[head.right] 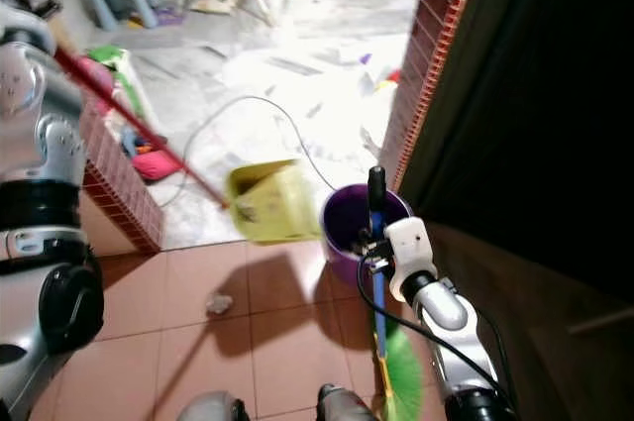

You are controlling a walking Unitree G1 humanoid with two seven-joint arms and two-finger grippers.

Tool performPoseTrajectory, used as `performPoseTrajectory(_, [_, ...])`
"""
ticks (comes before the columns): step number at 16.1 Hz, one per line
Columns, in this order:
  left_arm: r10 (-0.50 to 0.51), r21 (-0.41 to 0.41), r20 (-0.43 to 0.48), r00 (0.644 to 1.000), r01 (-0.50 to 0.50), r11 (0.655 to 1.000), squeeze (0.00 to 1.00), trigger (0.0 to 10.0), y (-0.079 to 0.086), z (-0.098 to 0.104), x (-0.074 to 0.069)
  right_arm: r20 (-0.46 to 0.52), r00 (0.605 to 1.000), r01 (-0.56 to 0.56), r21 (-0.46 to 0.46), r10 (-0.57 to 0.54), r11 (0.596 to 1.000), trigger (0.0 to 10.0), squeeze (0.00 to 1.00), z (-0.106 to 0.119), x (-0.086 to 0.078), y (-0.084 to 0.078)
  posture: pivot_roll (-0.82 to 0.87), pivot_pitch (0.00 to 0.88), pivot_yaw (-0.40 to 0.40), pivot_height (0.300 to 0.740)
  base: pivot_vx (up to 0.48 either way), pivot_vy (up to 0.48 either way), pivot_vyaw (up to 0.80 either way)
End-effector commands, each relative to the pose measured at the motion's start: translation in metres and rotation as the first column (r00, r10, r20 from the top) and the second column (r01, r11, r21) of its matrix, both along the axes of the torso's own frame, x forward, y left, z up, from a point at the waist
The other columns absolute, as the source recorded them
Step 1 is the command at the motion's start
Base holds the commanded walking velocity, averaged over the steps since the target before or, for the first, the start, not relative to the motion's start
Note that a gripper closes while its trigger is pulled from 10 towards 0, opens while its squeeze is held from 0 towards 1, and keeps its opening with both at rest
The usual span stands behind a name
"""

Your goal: Sweep floor

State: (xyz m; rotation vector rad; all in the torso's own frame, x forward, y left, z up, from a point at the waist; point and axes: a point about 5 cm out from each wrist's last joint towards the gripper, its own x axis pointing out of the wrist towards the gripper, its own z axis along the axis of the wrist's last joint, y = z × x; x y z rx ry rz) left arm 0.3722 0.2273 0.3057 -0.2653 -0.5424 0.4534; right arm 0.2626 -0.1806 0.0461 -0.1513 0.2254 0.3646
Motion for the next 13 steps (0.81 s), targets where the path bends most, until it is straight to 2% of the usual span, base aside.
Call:
performPoseTrajectory(1, [0.001,-0.03,0.11,0.994,0.003,1.0,0.0,10.0,0.002,0.024,-0.004,-0.025,0.999,-0.026,0.007,0.026,1.0,10.0,0.0,-0.002,-0.001,0.004,-0.15,0.0,0.05,0.74,0.0,0.0,0.0])
performPoseTrajectory(2, [-0.013,-0.032,0.125,0.992,0.017,0.999,0.0,10.0,-0.001,0.027,-0.003,-0.039,0.998,-0.046,-0.001,0.046,0.999,10.0,0.0,-0.002,-0.003,0.006,-0.15,0.0,0.054,0.74,0.0,0.0,0.0])
performPoseTrajectory(9, [-0.033,-0.042,0.195,0.98,0.042,0.998,0.0,10.0,-0.006,0.048,0.001,-0.046,0.998,-0.033,0.02,0.034,0.999,10.0,0.0,-0.004,-0.006,0.007,-0.16,0.0,0.066,0.74,0.0,0.0,-0.8])
performPoseTrajectory(11, [-0.048,-0.038,0.195,0.98,0.056,0.998,0.0,10.0,-0.012,0.047,0.004,-0.076,0.995,-0.064,0.026,0.066,0.998,10.0,0.0,-0.006,-0.007,0.011,-0.16,0.0,0.071,0.74,0.0,0.0,-0.46])
performPoseTrajectory(13, [-0.082,-0.009,0.185,0.979,0.085,0.996,0.0,10.0,-0.026,0.043,0.008,-0.134,0.975,-0.169,0.067,0.177,0.983,10.0,0.0,-0.007,-0.019,0.02,-0.18,0.0,0.081,0.74,0.0,0.0,0.0])
